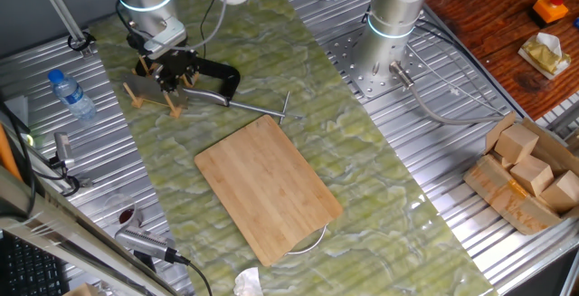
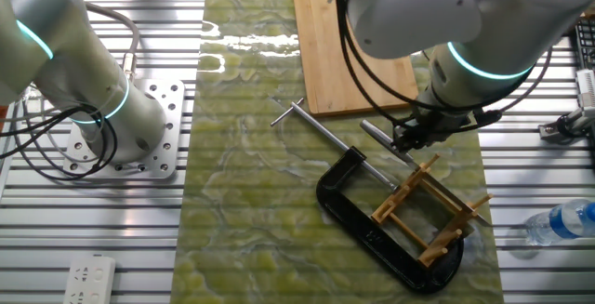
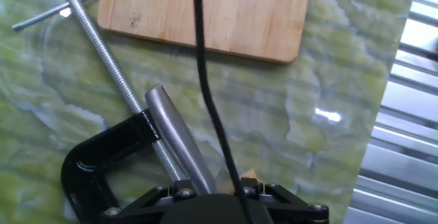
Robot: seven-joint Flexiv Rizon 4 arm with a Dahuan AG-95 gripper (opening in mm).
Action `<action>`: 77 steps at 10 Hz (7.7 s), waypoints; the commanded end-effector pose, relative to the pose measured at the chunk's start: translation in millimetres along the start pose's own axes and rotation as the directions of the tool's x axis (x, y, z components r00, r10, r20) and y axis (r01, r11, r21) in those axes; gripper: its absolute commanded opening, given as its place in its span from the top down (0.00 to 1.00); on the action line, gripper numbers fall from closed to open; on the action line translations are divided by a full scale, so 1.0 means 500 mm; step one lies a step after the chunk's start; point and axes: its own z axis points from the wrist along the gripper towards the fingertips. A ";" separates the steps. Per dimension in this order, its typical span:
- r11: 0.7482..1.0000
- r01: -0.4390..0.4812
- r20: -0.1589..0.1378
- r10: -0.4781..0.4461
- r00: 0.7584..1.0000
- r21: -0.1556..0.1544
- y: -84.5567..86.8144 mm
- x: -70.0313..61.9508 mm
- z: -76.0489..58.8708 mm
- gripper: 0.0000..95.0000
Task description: Put the knife on the cutting board
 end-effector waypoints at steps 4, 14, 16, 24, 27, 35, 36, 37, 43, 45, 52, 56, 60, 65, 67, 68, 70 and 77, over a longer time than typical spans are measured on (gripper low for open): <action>1.000 0.013 -0.002 -0.013 1.000 -0.008 0.000 0.001 -0.011 0.60; 0.999 -0.053 -0.045 0.053 0.998 -0.005 -0.004 -0.009 -0.038 0.60; 0.996 -0.086 -0.047 0.086 0.995 -0.002 -0.004 -0.009 -0.038 0.60; 1.000 0.018 -0.040 -0.019 0.999 -0.014 -0.022 0.051 -0.055 0.60; 0.997 0.075 -0.044 -0.075 0.996 -0.011 -0.040 0.100 -0.054 0.60; 0.987 0.160 -0.055 -0.158 0.986 0.016 -0.084 0.153 0.006 0.60; 0.987 0.162 -0.055 -0.161 0.985 0.018 -0.085 0.154 0.011 0.60; 0.985 0.173 -0.057 -0.172 0.983 0.020 -0.086 0.157 0.020 0.60; 0.985 0.168 -0.061 -0.165 0.984 0.047 -0.081 0.164 0.060 0.80; 0.985 0.162 -0.064 -0.158 0.985 0.056 -0.074 0.166 0.076 0.80; 0.977 0.163 -0.076 -0.154 0.985 0.139 -0.083 0.161 0.071 1.00; 0.986 0.154 -0.069 -0.150 0.986 0.069 -0.089 0.157 0.051 1.00; 0.980 0.191 -0.042 -0.189 0.981 0.064 -0.089 0.157 0.051 1.00; 0.950 0.300 -0.016 -0.300 0.954 0.091 -0.089 0.156 0.049 1.00; 0.950 0.300 -0.014 -0.300 0.954 0.083 -0.089 0.152 0.035 1.00; 0.951 0.300 -0.010 -0.300 0.954 0.079 -0.089 0.150 0.027 1.00; 0.952 0.299 -0.011 -0.298 0.954 0.065 -0.087 0.141 -0.004 1.00; 0.970 0.243 0.025 -0.243 0.970 0.006 -0.071 0.102 -0.092 1.00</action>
